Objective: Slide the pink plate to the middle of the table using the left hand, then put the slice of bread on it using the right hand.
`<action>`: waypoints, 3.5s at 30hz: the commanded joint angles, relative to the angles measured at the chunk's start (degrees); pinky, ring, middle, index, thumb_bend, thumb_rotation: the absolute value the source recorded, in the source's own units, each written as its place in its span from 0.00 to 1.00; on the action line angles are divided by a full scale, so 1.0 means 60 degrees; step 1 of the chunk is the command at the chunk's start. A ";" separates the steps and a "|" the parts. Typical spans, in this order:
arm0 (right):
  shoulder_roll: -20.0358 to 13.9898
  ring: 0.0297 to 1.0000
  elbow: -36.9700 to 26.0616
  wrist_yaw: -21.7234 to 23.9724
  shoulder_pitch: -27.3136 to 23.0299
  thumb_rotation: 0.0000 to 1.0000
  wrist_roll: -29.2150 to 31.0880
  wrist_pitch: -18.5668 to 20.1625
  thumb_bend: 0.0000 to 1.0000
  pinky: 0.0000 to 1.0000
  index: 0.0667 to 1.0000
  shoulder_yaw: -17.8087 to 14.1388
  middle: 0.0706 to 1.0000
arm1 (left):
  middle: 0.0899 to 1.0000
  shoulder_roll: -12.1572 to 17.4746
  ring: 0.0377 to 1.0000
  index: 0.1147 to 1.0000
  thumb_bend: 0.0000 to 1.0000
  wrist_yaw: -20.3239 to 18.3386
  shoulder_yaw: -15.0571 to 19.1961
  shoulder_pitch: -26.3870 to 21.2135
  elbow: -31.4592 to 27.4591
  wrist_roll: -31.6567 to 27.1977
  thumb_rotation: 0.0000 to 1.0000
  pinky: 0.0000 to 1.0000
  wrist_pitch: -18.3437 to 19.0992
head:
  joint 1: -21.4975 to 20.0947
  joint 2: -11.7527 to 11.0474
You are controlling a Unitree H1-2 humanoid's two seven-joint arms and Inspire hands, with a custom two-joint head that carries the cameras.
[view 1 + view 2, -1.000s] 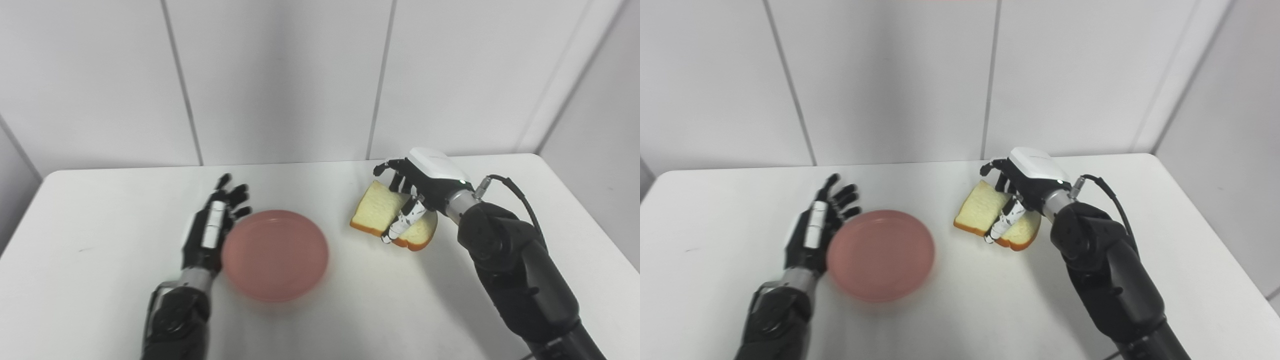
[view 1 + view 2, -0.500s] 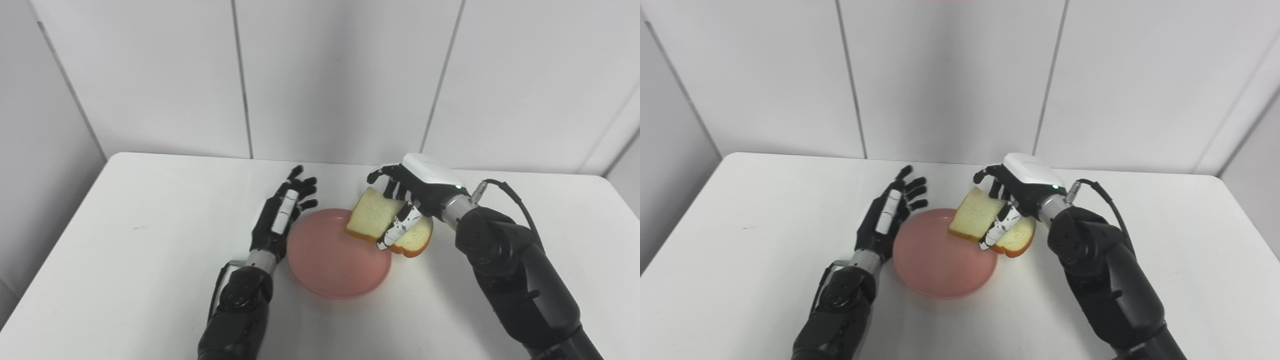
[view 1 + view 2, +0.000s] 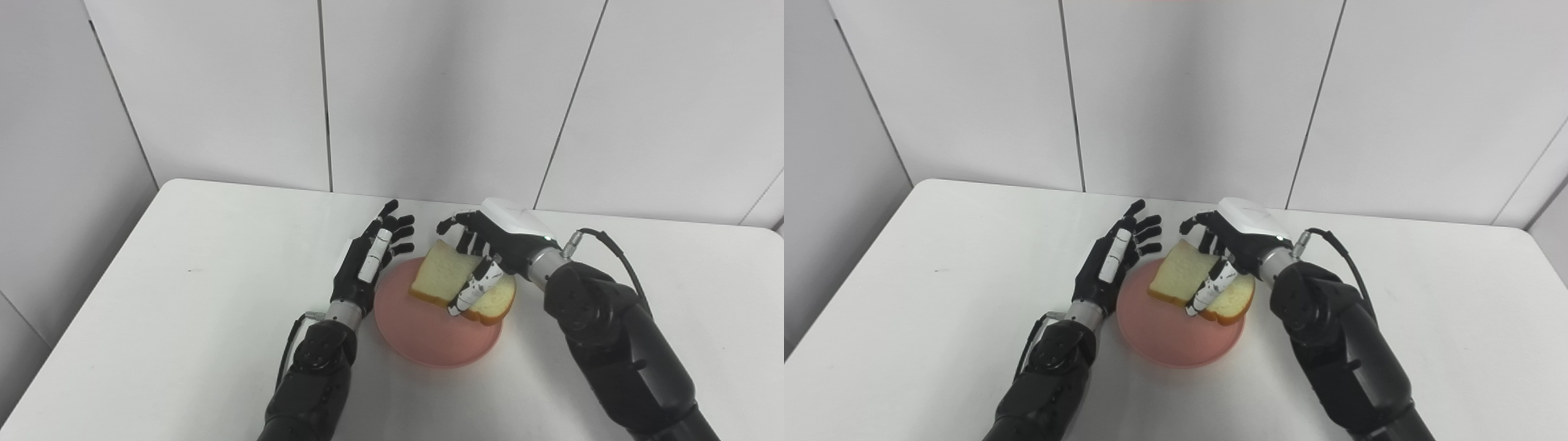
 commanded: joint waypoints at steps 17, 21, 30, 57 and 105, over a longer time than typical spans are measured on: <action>0.0639 0.29 0.0327 -0.1913 0.0362 0.00 0.0548 -0.1259 0.57 0.23 0.69 -0.0024 0.43 | 0.80 -0.0187 0.82 0.87 0.84 -0.0044 0.0018 0.0670 0.0423 -0.0069 0.82 0.76 0.0021 | -0.0012 0.0092; 0.0854 0.29 0.0531 -0.2373 0.0466 0.00 0.0635 -0.1359 0.57 0.23 0.68 -0.0042 0.43 | 0.78 -0.0202 0.82 0.87 0.83 -0.0102 0.0030 0.0716 0.0327 -0.0119 0.82 0.77 0.0113 | -0.0054 0.0138; 0.1002 0.32 0.0963 -0.2664 0.0606 0.00 0.0517 -0.1265 0.57 0.26 0.70 0.0243 0.44 | 0.80 -0.0153 0.82 0.87 0.83 -0.0219 0.0045 0.0792 0.0199 -0.0149 0.83 0.76 0.0103 | -0.0196 0.0226; 0.0685 0.88 0.0629 -0.1762 0.0281 0.36 -0.1203 -0.0547 1.00 0.91 0.80 0.0885 0.86 | 0.79 -0.0115 0.80 0.87 0.84 -0.0134 -0.0026 0.1030 -0.0442 -0.0077 0.85 0.75 0.0471 | -0.0554 0.0363; 0.2921 0.81 0.3306 -0.7228 0.2082 1.00 0.6453 -0.5338 0.70 0.79 0.86 -0.4431 0.84 | 0.96 -0.0093 1.00 0.87 0.76 0.2844 -0.0214 0.1836 -0.2607 0.1950 0.90 1.00 0.0478 | -0.1717 0.0274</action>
